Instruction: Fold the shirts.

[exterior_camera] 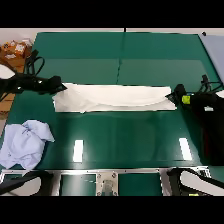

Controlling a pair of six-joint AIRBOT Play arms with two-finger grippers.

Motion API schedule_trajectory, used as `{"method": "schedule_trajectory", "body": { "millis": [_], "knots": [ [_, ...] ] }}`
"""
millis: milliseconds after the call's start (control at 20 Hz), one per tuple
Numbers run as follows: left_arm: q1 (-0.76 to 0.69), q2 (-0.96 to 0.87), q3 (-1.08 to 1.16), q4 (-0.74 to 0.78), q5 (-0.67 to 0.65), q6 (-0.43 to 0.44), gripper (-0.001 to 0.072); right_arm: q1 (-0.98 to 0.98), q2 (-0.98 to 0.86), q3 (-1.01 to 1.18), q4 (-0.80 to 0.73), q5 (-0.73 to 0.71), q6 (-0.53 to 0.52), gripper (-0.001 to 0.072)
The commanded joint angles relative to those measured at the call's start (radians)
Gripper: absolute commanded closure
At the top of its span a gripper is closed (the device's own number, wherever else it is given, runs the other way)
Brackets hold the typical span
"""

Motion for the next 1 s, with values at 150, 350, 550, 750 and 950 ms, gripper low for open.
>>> {"method": "schedule_trajectory", "body": {
  "millis": [150, 350, 550, 750, 950],
  "knots": [
    [0.001, -0.386, 0.175, -0.245, 0.277, 0.182, 0.0399, 0.067, -0.391, 0.258, 0.097, -0.154, 0.002, 0.0550],
    [0.049, -0.415, 0.205, -0.262, 0.245, 0.175, 0.0051, -0.018, -0.455, 0.427, 0.092, -0.054, -0.027, 0.0209],
    [0.148, -0.415, 0.304, -0.260, -0.058, 0.175, 0.0052, -0.148, -0.455, 0.524, -0.037, 0.197, -0.076, 0.0210],
    [0.158, -0.415, 0.360, -0.255, -0.162, 0.176, 0.0299, -0.180, -0.478, 0.518, -0.244, 0.265, -0.105, 0.0208],
    [0.139, -0.415, 0.363, -0.250, -0.161, 0.173, 0.0685, -0.154, -0.547, 0.518, -0.249, 0.302, -0.122, 0.0208]
  ]
}}
